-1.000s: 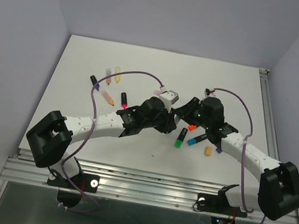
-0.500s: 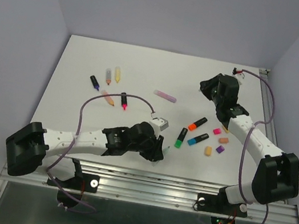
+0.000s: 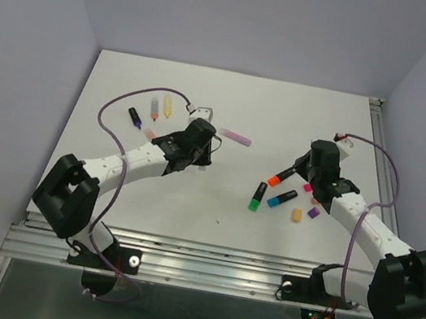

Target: Open the pen caps

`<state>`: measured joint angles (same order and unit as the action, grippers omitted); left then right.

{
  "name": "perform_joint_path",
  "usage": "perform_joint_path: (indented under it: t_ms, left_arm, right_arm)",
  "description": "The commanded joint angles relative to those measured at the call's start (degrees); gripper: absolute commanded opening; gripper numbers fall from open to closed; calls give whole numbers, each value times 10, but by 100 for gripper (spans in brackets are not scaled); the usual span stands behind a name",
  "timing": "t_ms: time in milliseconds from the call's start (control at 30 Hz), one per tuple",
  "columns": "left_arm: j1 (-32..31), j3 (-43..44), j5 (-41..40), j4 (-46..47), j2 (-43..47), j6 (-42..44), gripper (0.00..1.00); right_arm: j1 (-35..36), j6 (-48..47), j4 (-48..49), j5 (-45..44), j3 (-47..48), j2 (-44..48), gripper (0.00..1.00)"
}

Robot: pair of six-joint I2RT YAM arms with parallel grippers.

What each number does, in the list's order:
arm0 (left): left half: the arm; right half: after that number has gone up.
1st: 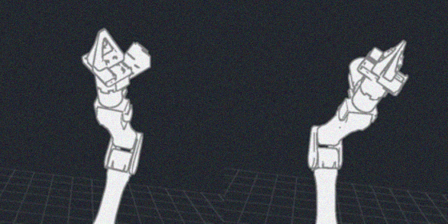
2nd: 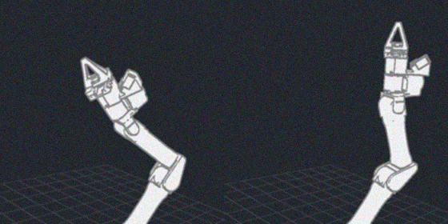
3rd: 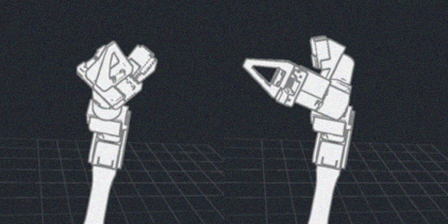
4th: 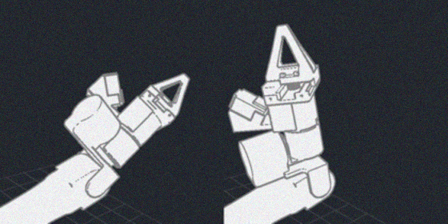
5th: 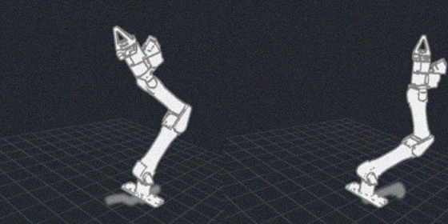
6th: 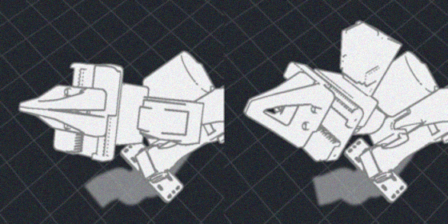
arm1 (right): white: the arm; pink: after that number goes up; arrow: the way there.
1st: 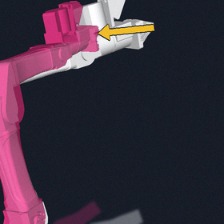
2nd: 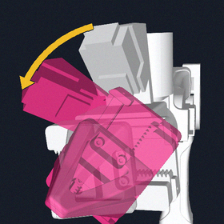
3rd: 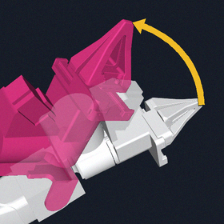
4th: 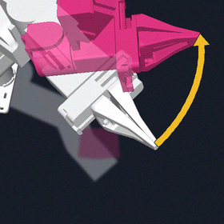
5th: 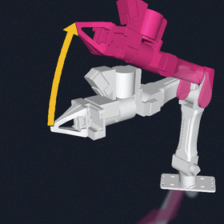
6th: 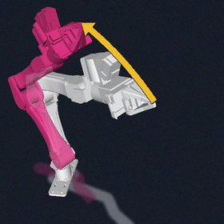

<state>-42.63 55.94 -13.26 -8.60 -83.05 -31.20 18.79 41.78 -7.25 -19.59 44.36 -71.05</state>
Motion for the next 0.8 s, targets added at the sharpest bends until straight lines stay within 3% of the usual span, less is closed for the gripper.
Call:
perform_joint_path:
  t_ms: [0, 267, 633, 767]
  left_arm:
    - [53, 51, -34, -43, -53, 35, 0]
    - [101, 77, -49, -67, -124, 39, 0]
    - [111, 81, -18, -78, -144, 41, 17]
    - [111, 77, -13, -80, -136, 40, 33]
  right_arm:
    - [-15, 10, -72, -90, -34, 33, 6]
    - [-25, 1, -99, -120, -78, 24, 11]
    - [-38, 14, -101, -80, -75, -28, 27]
    - [-38, 22, -99, -77, -81, -35, 28]
